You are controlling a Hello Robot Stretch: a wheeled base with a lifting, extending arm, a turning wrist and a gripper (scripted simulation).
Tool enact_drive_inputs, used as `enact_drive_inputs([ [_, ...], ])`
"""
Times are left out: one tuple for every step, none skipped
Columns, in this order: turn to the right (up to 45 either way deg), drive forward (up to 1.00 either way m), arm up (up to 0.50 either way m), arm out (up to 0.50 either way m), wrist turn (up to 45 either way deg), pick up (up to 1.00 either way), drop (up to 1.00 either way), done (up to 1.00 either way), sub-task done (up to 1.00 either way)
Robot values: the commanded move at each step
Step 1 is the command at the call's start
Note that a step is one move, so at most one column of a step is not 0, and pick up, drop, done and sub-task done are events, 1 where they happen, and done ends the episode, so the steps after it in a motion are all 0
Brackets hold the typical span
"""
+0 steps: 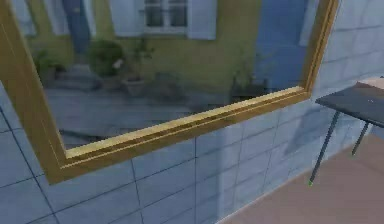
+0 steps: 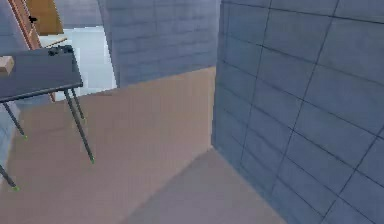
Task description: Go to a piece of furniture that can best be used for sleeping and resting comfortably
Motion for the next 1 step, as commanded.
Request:
enact_drive_inputs([
  [45.0, 0.0, 0.0, 0.0, 0.0, 0.0, 0.0, 0.0, 0.0],
])
